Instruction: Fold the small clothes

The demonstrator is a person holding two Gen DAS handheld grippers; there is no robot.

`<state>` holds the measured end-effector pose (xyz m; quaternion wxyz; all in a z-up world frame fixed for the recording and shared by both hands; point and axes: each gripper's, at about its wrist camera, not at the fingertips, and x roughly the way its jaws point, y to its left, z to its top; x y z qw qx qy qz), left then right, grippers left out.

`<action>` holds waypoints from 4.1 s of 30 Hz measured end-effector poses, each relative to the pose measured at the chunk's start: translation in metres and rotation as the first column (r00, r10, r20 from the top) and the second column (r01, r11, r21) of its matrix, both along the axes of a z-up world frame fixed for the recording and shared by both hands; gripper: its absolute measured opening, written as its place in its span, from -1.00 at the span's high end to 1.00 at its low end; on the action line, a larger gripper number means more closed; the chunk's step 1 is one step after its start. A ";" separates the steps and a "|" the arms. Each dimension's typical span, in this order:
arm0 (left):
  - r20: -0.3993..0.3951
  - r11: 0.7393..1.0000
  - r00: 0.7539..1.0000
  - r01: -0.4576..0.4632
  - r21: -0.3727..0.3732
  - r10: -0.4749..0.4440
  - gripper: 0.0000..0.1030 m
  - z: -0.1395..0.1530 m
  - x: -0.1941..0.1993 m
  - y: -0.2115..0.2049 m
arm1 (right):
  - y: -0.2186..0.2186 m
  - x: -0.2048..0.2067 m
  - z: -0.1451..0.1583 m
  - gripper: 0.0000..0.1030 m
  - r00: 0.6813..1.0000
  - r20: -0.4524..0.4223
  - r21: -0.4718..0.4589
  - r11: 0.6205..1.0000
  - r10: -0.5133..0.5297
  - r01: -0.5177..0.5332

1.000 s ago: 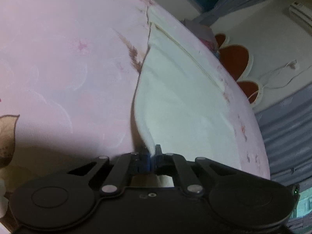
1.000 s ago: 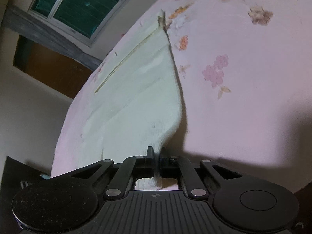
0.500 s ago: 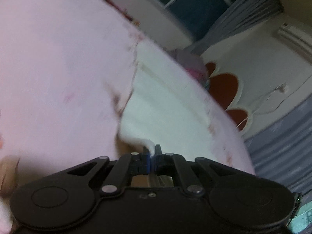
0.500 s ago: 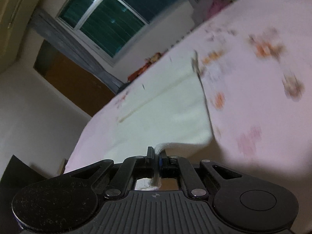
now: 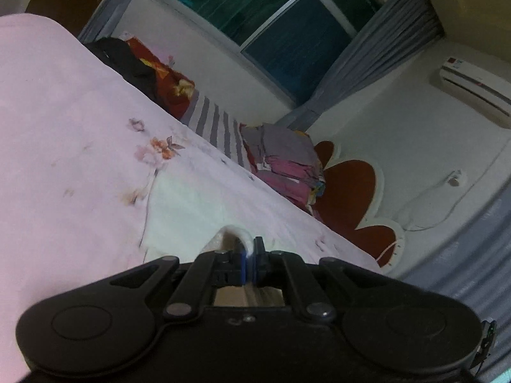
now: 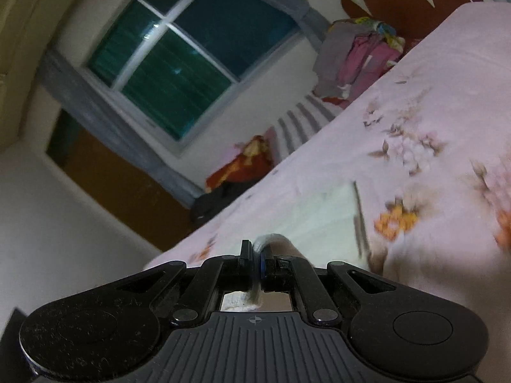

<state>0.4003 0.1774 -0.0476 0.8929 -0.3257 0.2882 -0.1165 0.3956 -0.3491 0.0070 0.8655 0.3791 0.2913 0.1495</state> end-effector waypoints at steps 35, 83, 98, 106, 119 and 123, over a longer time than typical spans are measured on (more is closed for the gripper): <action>-0.236 0.890 0.955 0.261 0.373 -0.181 0.90 -0.099 0.204 -0.026 | 0.051 0.181 -0.131 0.53 0.976 -0.198 -0.435 0.884 0.089 -0.169; -0.137 0.763 0.961 0.274 0.586 -0.240 -0.44 -0.093 0.149 -0.145 | 0.173 0.136 -0.126 0.12 0.949 -0.103 -0.572 0.763 0.298 -0.302; -0.170 0.724 0.955 0.297 0.623 -0.245 -0.41 -0.103 0.129 -0.165 | 0.170 0.106 -0.124 0.13 0.950 -0.137 -0.640 0.707 0.282 -0.302; -0.158 0.690 0.958 0.284 0.666 -0.241 -0.50 -0.101 0.105 -0.154 | 0.170 0.088 -0.125 0.12 0.959 -0.134 -0.687 0.673 0.250 -0.272; -0.120 0.743 0.966 0.252 0.620 -0.227 -0.35 -0.087 0.015 -0.167 | 0.178 -0.004 -0.117 0.33 0.924 -0.126 -0.553 0.748 0.360 -0.367; -0.153 0.742 0.964 0.265 0.615 -0.218 -0.29 -0.097 0.001 -0.167 | 0.188 -0.020 -0.120 0.50 0.916 -0.132 -0.532 0.752 0.380 -0.389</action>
